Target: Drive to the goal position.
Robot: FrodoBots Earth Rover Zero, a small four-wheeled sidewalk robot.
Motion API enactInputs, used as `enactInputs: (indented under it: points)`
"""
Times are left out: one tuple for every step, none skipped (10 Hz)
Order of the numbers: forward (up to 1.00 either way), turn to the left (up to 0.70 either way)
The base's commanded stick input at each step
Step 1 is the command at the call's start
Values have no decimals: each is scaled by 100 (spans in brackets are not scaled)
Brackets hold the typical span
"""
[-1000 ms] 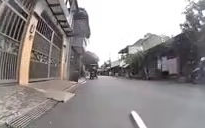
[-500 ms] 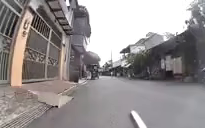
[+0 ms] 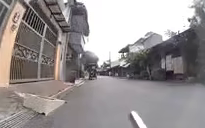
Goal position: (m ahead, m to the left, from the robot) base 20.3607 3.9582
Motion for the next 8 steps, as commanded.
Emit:
enactInputs:
  points:
    - [70,0]
    - [70,0]
    - [70,-1]
    - [70,-2]
    - [70,-3]
    - [70,-6]
    - [70,-11]
    - [70,-17]
